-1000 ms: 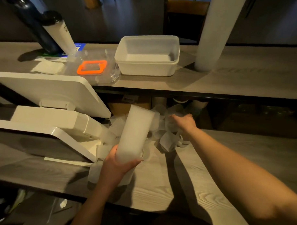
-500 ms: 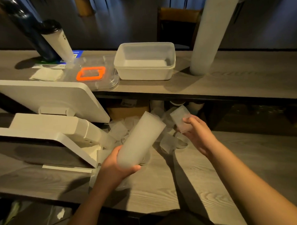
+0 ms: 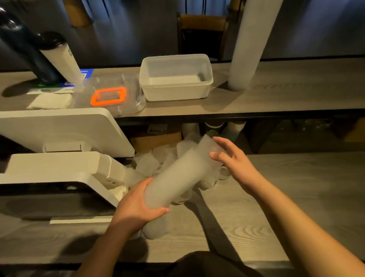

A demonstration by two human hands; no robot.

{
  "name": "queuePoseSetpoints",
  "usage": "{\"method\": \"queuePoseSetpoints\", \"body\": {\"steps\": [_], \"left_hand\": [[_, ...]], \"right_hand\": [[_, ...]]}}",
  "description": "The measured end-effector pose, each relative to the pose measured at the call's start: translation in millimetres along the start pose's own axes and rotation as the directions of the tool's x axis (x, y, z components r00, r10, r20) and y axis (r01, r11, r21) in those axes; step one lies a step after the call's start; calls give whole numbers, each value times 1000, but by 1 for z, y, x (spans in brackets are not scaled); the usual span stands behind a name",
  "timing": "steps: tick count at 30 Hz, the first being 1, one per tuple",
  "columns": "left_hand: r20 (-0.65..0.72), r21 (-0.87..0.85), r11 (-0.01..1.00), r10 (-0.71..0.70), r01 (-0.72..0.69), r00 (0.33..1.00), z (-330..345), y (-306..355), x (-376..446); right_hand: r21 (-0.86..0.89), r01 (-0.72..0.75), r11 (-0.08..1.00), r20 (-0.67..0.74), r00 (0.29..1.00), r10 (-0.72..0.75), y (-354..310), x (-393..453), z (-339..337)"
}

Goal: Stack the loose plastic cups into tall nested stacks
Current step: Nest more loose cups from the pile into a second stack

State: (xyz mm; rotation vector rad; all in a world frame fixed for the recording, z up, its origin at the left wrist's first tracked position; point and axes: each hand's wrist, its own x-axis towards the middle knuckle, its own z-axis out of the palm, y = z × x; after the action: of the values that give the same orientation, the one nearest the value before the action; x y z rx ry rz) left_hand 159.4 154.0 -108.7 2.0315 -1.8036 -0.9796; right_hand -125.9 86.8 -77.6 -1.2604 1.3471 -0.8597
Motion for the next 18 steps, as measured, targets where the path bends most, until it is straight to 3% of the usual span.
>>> {"method": "queuePoseSetpoints", "body": {"steps": [9,12,15,18], "left_hand": [[24,-25,998,61,-60,998,-2,-2,9],[17,-52,997,63,-62,998,0,0,13],[34,-93,995,32,-28,999,0,-1,18],[45,-172,984,-34,41,998,1,-2,24]], "right_hand": [[57,-81,995,-55,995,84,-5,-1,21],[34,-98,995,42,994,96,3,-1,34],[118,-154,981,120,983,140,10,6,38],[178,-188,966,-21,981,195,25,22,35]]}}
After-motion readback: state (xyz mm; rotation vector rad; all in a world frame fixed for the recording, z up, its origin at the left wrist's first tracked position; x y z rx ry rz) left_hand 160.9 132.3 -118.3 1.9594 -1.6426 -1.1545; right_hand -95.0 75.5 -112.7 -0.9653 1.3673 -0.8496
